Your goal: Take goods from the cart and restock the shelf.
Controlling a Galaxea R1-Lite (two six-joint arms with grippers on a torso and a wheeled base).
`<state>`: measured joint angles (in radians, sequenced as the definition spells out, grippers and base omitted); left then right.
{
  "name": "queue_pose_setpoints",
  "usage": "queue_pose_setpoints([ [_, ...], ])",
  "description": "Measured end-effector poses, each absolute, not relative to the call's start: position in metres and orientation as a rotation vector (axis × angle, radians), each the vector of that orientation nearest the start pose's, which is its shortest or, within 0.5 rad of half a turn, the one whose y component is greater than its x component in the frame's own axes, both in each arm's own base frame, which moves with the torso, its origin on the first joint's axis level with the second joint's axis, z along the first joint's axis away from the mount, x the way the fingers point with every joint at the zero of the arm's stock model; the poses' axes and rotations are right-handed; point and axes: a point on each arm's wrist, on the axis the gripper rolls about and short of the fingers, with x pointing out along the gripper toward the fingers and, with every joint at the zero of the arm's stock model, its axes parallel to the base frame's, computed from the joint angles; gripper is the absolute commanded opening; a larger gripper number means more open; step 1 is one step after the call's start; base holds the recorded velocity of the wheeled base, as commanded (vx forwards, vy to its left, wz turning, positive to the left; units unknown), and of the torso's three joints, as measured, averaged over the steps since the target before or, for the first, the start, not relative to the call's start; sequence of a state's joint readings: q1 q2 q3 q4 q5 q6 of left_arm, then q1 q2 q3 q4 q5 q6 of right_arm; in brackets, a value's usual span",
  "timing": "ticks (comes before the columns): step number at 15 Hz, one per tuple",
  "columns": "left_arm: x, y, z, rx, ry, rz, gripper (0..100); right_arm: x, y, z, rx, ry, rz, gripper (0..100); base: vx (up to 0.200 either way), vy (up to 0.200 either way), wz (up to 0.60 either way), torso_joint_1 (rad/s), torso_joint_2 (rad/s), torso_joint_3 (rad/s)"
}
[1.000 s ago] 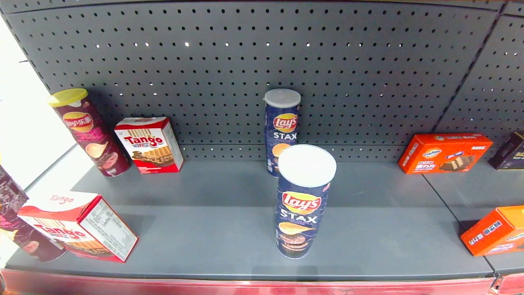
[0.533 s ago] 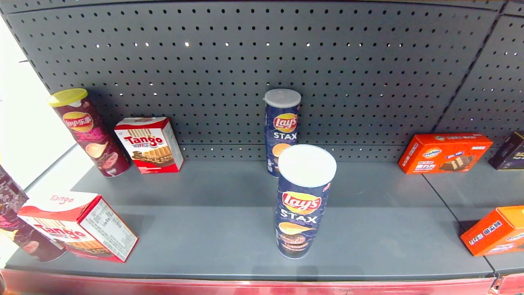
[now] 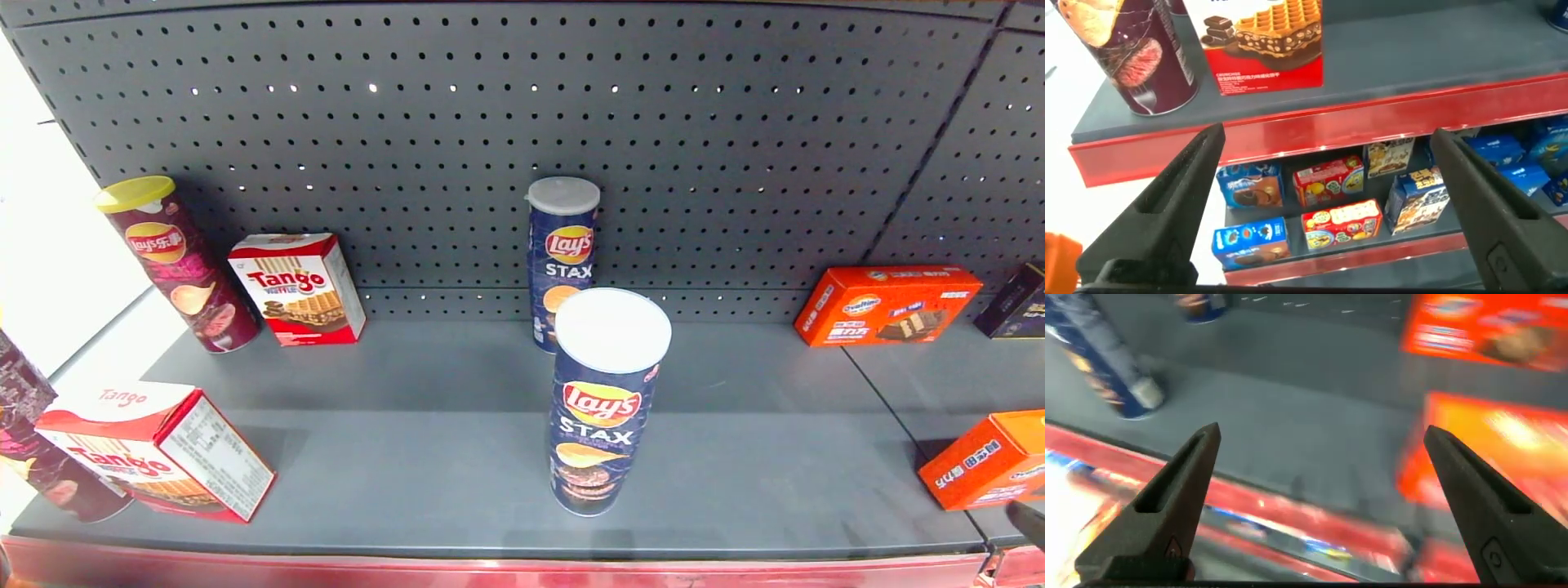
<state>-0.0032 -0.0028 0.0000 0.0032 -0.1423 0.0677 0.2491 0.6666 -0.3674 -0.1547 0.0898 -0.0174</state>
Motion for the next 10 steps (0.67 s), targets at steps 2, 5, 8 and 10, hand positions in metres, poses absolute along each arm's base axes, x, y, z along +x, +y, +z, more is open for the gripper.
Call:
queue_pose_setpoints([
  [2,-0.023,-0.003,0.075,0.062,-0.004,-0.144,100,0.086,0.034,0.202,-0.044,0.208,0.458,100,0.0,0.0,0.0,0.0,0.0,0.0],
  [5,-0.023,-0.003,0.075,0.059,-0.003,-0.138,100,0.121,0.066,0.205,-0.074,0.299,0.592,100,0.0,0.0,0.0,0.0,0.0,0.0],
  [8,-0.023,-0.003,0.075,0.058,-0.003,-0.137,100,0.148,0.093,0.204,-0.091,0.33,0.656,100,0.0,0.0,0.0,0.0,0.0,0.0],
  [10,-0.023,-0.003,0.075,0.054,-0.002,-0.135,100,0.159,0.107,0.202,-0.102,0.349,0.69,100,0.0,0.0,0.0,0.0,0.0,0.0],
])
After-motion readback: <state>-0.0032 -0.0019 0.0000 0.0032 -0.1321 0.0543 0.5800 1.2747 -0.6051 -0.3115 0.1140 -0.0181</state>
